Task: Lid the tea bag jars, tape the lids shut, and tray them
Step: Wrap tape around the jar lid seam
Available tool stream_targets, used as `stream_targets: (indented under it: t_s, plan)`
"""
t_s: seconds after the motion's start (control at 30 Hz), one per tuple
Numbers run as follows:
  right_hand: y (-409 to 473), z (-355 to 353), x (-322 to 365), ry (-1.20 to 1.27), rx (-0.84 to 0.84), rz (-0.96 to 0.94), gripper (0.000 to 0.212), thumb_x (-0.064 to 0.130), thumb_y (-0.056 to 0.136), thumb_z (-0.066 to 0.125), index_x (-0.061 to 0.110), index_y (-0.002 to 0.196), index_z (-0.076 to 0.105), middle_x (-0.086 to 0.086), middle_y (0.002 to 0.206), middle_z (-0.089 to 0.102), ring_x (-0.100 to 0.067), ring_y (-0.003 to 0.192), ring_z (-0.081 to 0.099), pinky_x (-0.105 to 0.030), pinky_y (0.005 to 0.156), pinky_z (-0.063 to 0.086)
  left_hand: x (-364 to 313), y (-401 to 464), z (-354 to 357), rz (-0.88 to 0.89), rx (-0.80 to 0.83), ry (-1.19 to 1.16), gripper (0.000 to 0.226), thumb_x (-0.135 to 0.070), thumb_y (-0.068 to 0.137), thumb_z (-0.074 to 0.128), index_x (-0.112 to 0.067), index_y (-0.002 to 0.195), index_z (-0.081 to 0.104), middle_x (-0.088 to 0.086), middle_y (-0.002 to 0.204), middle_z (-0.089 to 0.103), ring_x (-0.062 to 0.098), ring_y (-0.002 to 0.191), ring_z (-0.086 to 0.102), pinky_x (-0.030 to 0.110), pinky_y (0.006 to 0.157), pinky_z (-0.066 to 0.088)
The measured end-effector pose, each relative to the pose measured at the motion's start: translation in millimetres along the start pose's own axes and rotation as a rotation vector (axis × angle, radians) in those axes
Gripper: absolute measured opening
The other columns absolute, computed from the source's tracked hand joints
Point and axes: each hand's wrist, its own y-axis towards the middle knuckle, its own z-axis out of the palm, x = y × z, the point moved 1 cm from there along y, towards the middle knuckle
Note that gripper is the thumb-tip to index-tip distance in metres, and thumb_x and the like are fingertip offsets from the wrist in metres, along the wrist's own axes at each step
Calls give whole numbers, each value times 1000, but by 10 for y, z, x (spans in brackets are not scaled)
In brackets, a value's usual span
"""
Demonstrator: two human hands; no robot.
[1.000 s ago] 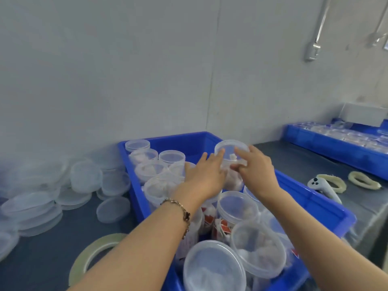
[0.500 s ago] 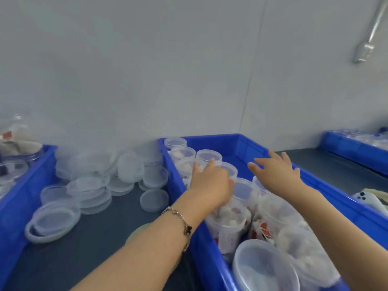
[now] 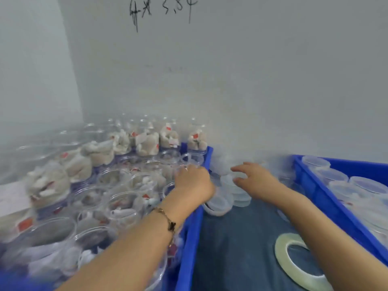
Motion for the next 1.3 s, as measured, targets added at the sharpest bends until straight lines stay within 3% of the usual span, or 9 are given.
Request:
stream_targets:
  t_s: [0.17, 0.3, 0.4, 0.6, 0.93, 1.03, 1.13, 1.23, 1.3]
  plan:
    - [405, 473, 521, 90, 86, -50, 48, 18, 91, 54, 9, 136, 44, -11, 140, 44, -24, 126, 42, -23, 90, 31, 782, 210, 1, -244, 4, -282, 45, -25, 83, 57, -2, 122, 52, 19, 128, 51, 35, 114, 51, 42, 95, 46]
    - [891, 759, 846, 228, 126, -44, 51, 19, 88, 55, 14, 136, 39, -9, 131, 51, -21, 103, 49, -23, 76, 33, 1210, 529, -85, -549, -119, -447, 84, -39, 82, 63, -2, 144, 19, 23, 145, 23, 40, 127, 37, 44, 101, 41]
    - [1326, 933, 1069, 422, 156, -44, 45, 15, 86, 52, 16, 130, 43, -6, 120, 57, -19, 100, 53, -26, 74, 41, 1490, 906, -84, -539, -179, -627, 94, -37, 79, 67, -2, 147, 11, 21, 147, 27, 37, 128, 38, 45, 100, 41]
    - [2015, 1248, 1314, 655, 190, -45, 56, 13, 87, 53, 21, 139, 36, -7, 130, 52, -29, 122, 46, -44, 103, 39, 1869, 1567, -57, -556, -272, -820, 87, -30, 74, 70, -7, 144, 24, 16, 130, 51, 34, 102, 60, 38, 71, 55]
    - [2027, 1275, 1488, 841, 103, -81, 61, 0, 83, 47, 16, 141, 33, -5, 121, 57, -18, 105, 55, -25, 78, 48, 1804, 1570, -95, -521, -512, -746, 64, -44, 64, 80, -10, 110, 50, 7, 111, 61, 19, 84, 51, 27, 65, 36]
    - [1652, 1021, 1390, 851, -31, -89, 51, 2, 81, 44, 23, 127, 45, 4, 94, 59, -10, 78, 53, -17, 55, 38, 1484, 1337, -251, -431, -540, -754, 65, -48, 60, 81, -15, 104, 46, 8, 112, 58, 22, 90, 54, 30, 69, 42]
    - [1154, 768, 1155, 890, -269, -53, 39, 6, 79, 42, 32, 104, 56, 18, 67, 58, -2, 64, 52, -21, 55, 41, 983, 990, -361, -297, -602, -775, 80, -50, 58, 81, -12, 117, 44, 5, 113, 49, 23, 101, 53, 28, 78, 42]
    - [623, 598, 831, 902, -538, 16, 39, 12, 84, 42, 50, 84, 53, 37, 73, 58, 13, 74, 55, -9, 62, 42, 381, 587, -309, -201, -568, -870, 77, -50, 56, 81, -13, 111, 43, -3, 102, 48, 16, 93, 52, 26, 77, 42]
    - [352, 577, 559, 959, -671, 69, 40, 8, 84, 44, 46, 95, 53, 27, 90, 62, 9, 84, 56, -11, 71, 45, 27, 367, -193, -180, -527, -932, 69, -48, 56, 82, -15, 103, 44, -12, 86, 49, 14, 86, 54, 23, 70, 39]
